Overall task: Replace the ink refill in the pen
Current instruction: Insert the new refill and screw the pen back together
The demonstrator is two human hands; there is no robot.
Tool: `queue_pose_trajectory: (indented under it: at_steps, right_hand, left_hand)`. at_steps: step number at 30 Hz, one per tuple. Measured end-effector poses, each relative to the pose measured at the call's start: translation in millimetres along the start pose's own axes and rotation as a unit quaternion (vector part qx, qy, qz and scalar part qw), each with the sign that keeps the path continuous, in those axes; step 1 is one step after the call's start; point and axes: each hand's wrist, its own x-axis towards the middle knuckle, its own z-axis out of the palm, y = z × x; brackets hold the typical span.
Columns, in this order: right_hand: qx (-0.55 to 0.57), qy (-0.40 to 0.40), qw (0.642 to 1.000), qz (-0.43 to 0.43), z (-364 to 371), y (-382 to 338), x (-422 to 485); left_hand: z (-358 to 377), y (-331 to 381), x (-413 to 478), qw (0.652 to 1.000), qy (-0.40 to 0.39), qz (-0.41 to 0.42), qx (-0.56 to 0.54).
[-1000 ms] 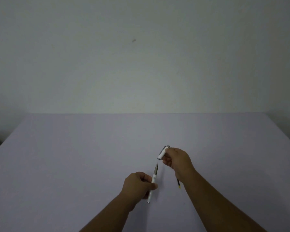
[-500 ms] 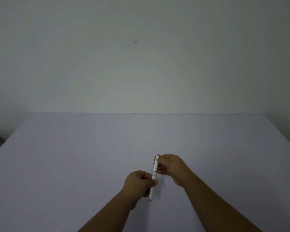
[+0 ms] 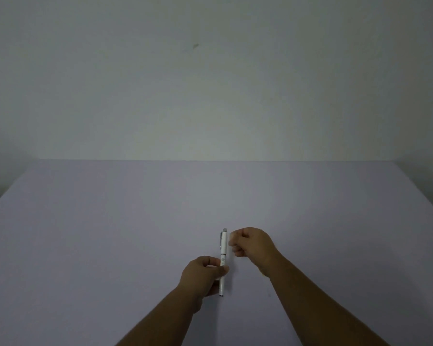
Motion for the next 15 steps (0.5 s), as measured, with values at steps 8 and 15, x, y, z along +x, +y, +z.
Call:
queue_pose_trajectory:
  at_steps: [8,15]
  right_hand:
    - [-0.363,0.119,0.921,0.076,-23,45,6]
    - [-0.356,0.095,0.922,0.121,-16,63,9]
  left_hand:
    - [7,-23,20,0.986,0.094,0.03,0.138]
    - [14,-32,29,0.977,0.12,0.038,0.174]
